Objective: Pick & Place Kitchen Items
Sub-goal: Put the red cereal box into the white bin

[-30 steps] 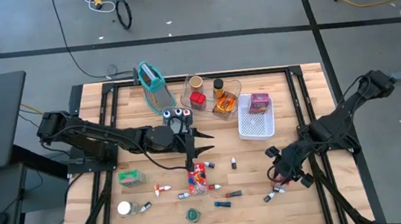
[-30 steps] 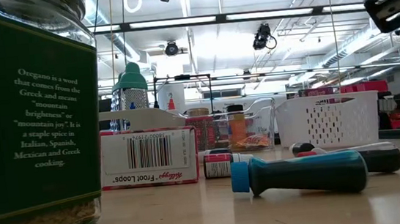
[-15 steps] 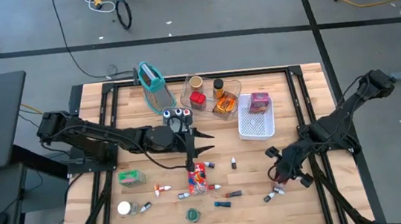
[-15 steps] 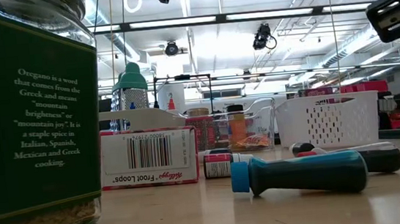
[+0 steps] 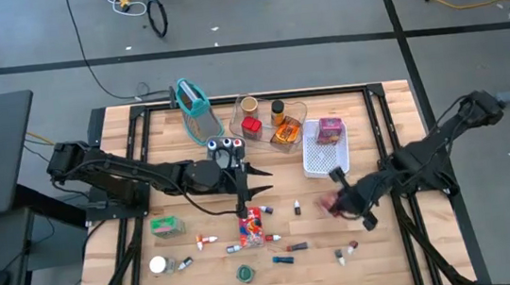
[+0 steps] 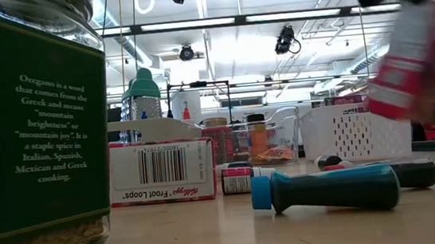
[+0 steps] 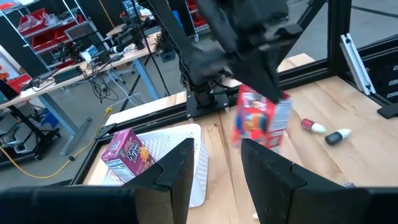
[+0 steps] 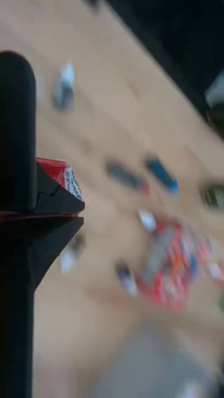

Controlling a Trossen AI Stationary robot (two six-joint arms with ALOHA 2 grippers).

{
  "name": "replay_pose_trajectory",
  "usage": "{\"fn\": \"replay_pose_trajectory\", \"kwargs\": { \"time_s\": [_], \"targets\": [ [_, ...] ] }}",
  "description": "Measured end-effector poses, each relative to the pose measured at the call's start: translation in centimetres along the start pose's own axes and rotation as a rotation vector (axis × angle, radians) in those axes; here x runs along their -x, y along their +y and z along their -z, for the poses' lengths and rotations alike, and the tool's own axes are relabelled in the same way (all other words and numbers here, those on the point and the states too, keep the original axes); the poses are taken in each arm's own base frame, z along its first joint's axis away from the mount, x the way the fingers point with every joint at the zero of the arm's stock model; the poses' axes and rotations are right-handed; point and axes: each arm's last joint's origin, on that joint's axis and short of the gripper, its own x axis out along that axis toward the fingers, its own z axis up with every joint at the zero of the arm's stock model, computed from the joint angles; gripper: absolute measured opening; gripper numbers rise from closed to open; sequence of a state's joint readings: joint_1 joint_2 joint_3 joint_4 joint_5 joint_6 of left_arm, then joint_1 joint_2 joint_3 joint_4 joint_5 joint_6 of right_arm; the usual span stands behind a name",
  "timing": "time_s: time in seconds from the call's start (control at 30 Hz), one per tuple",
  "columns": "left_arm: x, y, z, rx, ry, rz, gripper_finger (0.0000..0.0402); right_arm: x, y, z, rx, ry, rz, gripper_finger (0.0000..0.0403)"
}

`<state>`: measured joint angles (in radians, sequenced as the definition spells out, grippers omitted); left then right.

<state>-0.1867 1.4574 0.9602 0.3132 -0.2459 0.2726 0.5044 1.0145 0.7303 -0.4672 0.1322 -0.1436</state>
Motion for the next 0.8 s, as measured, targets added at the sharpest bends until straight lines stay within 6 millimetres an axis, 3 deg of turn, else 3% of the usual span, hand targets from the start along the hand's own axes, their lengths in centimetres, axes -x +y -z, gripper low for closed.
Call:
{"fn": "replay_pose_trajectory", "kwargs": {
  "time_s": [0.2, 0.37, 0.63, 0.8],
  "targets": [
    [0.0, 0.0, 0.0, 0.000, 0.000, 0.000, 0.0142, 2.0, -3.5, -2.8, 0.056, -0.062, 0.214, 0.0008],
    [0.0, 0.0, 0.0, 0.000, 0.000, 0.000, 0.0142, 3.1, -6.1, -3.8, -0.062, -0.135, 0.337, 0.0009],
    [0.0, 0.0, 0.0, 0.004, 0.000, 0.000, 0.0142, 3.6, -10.1, 0.6, -0.415, 0.137, 0.455, 0.0009],
    [0.0, 0.0, 0.0, 0.005, 0.000, 0.000, 0.0142, 4.0, -12.2, 2.3, -0.531, 0.173, 0.420, 0.0009]
  ]
}}
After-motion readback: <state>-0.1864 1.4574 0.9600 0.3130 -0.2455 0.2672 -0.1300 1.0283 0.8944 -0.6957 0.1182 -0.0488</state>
